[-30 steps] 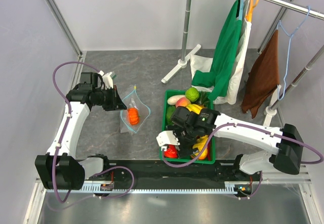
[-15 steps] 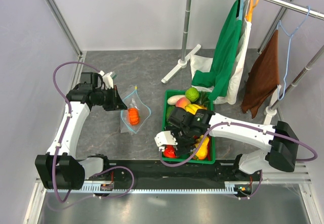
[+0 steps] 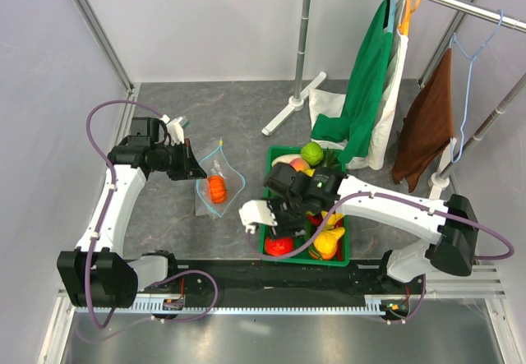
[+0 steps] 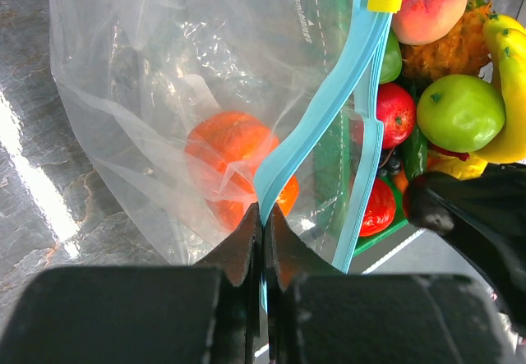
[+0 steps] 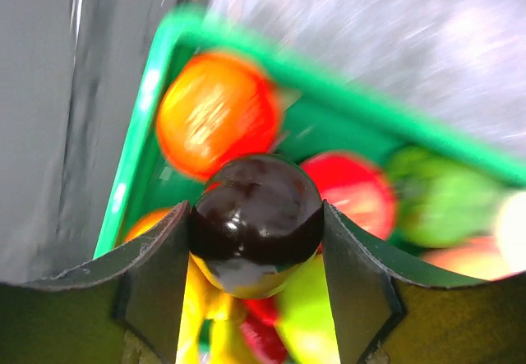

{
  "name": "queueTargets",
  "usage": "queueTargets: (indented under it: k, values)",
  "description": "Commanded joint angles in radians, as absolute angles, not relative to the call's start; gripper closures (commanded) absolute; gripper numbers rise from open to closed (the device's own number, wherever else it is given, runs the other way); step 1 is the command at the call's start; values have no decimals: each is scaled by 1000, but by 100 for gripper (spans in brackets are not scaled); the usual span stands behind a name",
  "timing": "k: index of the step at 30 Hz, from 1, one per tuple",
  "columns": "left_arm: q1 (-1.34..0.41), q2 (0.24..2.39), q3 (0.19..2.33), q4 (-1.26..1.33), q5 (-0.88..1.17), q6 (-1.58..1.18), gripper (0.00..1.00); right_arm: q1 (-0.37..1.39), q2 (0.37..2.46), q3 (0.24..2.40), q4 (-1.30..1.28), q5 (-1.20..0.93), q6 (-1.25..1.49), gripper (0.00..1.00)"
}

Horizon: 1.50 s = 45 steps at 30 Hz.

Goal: Place the food in the zip-top bag and seal the zipper
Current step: Pick up the fake fruit from the bin, then place the fake fruit in the zipper food storage bag.

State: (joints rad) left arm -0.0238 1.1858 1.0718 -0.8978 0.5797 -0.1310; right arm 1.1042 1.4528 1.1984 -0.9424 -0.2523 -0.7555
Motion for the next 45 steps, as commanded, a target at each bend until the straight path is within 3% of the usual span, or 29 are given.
queueTargets:
  k: [1, 8, 14, 18, 24, 27, 29, 30, 34, 37, 45]
  values:
    - [-26, 1177, 1072, -874, 611, -135, 98, 1098, 1463, 1397, -856, -302, -629, 64]
    - [-26, 1175, 1072, -877, 614, -132, 98, 1059, 1604, 1623, -637, -272, -445, 74]
    - [-26, 1169, 1074, -881, 635, -133, 98, 1042, 1795, 1790, -555, -241, -434, 75]
    - [-26, 1166, 1078, -884, 653, -135, 98, 1042, 1908, 1862, -549, -249, -434, 75]
    - [-26, 1151, 1074, -891, 673, -127, 98, 1016, 1959, 1868, -497, -89, -420, 80]
    - [-26, 1147, 1069, -891, 702, -127, 98, 1009, 1945, 1841, -460, -34, -407, 72]
    - [-26, 1150, 1069, -890, 725, -129, 98, 1008, 1925, 1815, -428, -41, -390, 57]
    - [-26, 1155, 1071, -888, 729, -130, 98, 1009, 1919, 1806, -420, -57, -371, 54]
    - [-22, 1160, 1075, -887, 742, -140, 98, 1011, 1885, 1795, -414, -115, -316, 17]
    - [-15, 1161, 1080, -887, 752, -144, 98, 1009, 1836, 1792, -451, -135, -295, 9]
    - [-8, 1164, 1085, -884, 759, -150, 98, 944, 1665, 1665, -523, -141, -66, 7]
